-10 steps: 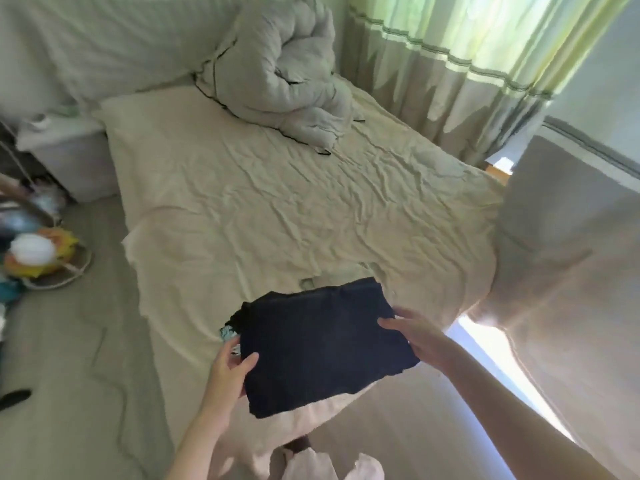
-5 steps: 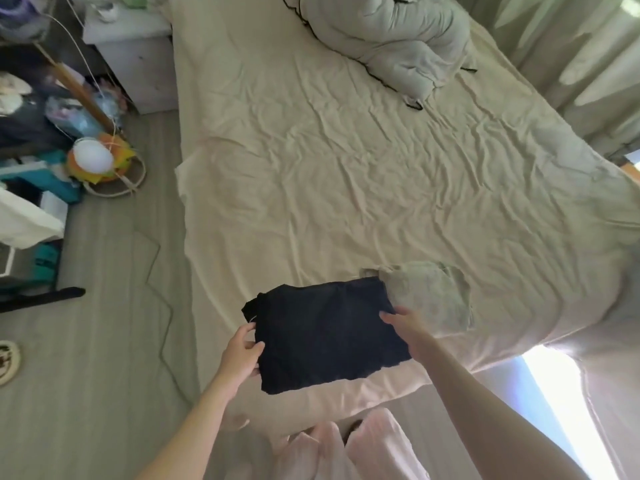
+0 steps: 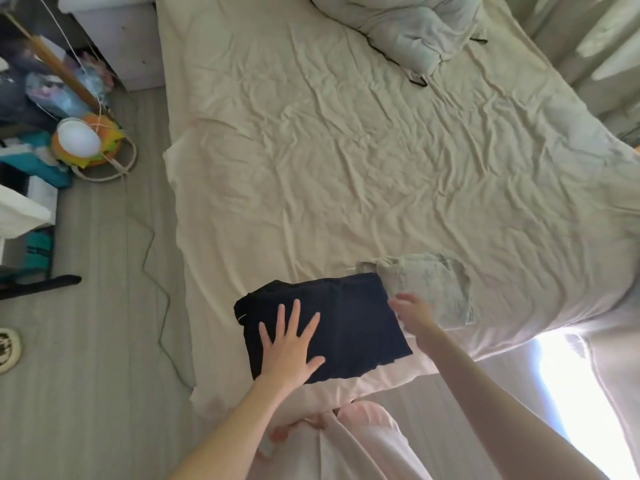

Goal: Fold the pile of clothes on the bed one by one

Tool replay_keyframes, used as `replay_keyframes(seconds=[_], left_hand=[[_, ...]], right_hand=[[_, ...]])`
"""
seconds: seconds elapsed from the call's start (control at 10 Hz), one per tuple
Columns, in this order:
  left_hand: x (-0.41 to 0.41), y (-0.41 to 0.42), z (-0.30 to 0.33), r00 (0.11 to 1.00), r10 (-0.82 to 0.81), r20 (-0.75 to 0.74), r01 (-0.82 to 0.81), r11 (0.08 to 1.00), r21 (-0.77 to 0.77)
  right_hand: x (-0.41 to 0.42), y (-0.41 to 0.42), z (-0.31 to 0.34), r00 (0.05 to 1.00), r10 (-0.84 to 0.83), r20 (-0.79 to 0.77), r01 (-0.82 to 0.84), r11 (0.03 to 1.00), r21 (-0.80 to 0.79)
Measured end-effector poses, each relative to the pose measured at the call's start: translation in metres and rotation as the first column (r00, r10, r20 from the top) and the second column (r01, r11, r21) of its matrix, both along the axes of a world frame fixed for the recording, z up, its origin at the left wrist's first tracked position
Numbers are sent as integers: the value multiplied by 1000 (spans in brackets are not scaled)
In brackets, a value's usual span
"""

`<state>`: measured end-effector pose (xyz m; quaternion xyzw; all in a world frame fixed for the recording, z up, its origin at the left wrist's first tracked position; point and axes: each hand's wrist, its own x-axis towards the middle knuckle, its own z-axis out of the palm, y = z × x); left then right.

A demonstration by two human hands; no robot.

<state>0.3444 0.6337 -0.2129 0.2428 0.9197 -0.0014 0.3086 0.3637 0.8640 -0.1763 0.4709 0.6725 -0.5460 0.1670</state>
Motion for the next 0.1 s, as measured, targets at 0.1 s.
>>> replay_keyframes(seconds=[0.1], left_hand=[[-7, 5, -9, 999, -13, 38, 16, 997, -72]], right_hand=[[-22, 24, 67, 901, -121, -416, 127, 992, -13]])
